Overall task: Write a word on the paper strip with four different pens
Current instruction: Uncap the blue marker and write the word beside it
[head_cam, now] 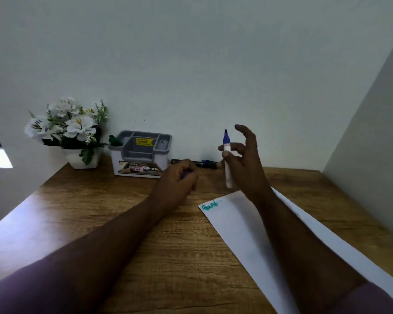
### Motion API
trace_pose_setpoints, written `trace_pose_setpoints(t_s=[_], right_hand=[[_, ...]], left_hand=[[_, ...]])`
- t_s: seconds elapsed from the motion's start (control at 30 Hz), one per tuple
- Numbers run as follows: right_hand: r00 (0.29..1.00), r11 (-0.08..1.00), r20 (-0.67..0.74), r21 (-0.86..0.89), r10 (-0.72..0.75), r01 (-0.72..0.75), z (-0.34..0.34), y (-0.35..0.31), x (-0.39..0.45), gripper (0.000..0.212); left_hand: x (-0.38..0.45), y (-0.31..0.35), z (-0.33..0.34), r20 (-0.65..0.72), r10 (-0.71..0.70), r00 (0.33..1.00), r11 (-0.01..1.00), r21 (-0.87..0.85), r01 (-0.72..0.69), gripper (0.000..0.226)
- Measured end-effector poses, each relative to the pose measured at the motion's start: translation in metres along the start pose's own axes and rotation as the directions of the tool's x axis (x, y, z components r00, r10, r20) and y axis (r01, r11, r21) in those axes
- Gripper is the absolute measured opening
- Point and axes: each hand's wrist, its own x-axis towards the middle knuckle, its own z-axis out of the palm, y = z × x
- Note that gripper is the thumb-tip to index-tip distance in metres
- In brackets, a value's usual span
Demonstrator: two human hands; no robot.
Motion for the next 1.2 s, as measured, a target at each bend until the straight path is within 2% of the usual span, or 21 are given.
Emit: trace_pose_setpoints(t_s=[0.07, 0.1, 0.17, 0.2, 0.27, 0.33, 0.37, 0.4, 0.47, 0.67, 0.87, 1.03, 1.2], right_hand=[[0.999, 0.981, -0.035, 0.193, -0.002, 0.009, -0.004, -0.02, 0.004, 0.023], [0.998, 0.931, -0.059, 0.364, 0.038, -0.014, -0.006, -0.032, 0.006, 0.022], [0.993, 0.714, -0.01, 0.696, 0.114, -0.075, -0.011, -0.05, 0.013, 0.035], [0.994, 0.657, 0.019, 0.748, 0.112, -0.088, -0.014, -0.056, 0.015, 0.038], [0.995, 0.748, 0.033, 0.657, 0.094, -0.092, -0.016, -0.057, 0.015, 0.033], [0.994, 0.874, 0.024, 0.475, 0.104, -0.103, -0.015, -0.045, 0.007, 0.015], [0.991, 0.896, 0.038, 0.424, 0.13, -0.134, -0.016, -0.036, 0.001, 0.008], [0.984, 0.904, 0.057, 0.388, 0.169, -0.177, -0.019, -0.025, -0.006, 0.009], [0.965, 0.915, 0.089, 0.308, 0.245, -0.261, -0.026, -0.009, -0.018, 0.019], [0.914, 0.891, 0.134, 0.205, 0.384, -0.405, -0.03, 0.012, -0.027, 0.016], [0.889, 0.889, 0.167, 0.104, 0.426, -0.445, -0.019, 0.021, -0.028, 0.017], [0.903, 0.906, 0.107, 0.029, 0.417, -0.422, -0.019, 0.025, -0.03, 0.019], [0.91, 0.918, 0.138, 0.012, 0.391, -0.396, -0.019, 0.026, -0.032, 0.02]], left_hand=[[0.0, -0.001, 0.003, 0.102, 0.04, 0.994, 0.99, 0.13, -0.053, 0.009], [0.001, -0.001, 0.004, 0.161, 0.05, 0.986, 0.968, 0.234, -0.087, 0.012], [0.002, -0.001, 0.005, 0.287, 0.02, 0.958, 0.901, 0.409, -0.141, 0.016], [0.003, -0.001, 0.005, 0.326, -0.004, 0.945, 0.881, 0.449, -0.151, 0.018], [0.004, -0.004, 0.006, 0.346, -0.021, 0.938, 0.873, 0.464, -0.151, 0.023], [0.005, -0.006, 0.006, 0.322, -0.019, 0.947, 0.891, 0.435, -0.13, 0.026], [0.006, -0.006, 0.006, 0.318, -0.025, 0.948, 0.9, 0.42, -0.117, 0.027], [0.006, -0.006, 0.006, 0.325, -0.035, 0.945, 0.903, 0.415, -0.109, 0.029], [0.007, -0.007, 0.006, 0.36, -0.027, 0.933, 0.896, 0.422, -0.137, 0.027], [0.011, -0.008, 0.008, 0.373, -0.008, 0.928, 0.876, 0.451, -0.174, 0.023], [0.012, -0.011, 0.008, 0.372, -0.016, 0.928, 0.874, 0.456, -0.168, 0.021], [0.013, -0.01, 0.009, 0.386, -0.054, 0.921, 0.88, 0.454, -0.138, 0.022], [0.014, -0.008, 0.009, 0.391, -0.054, 0.919, 0.876, 0.46, -0.144, 0.022]])
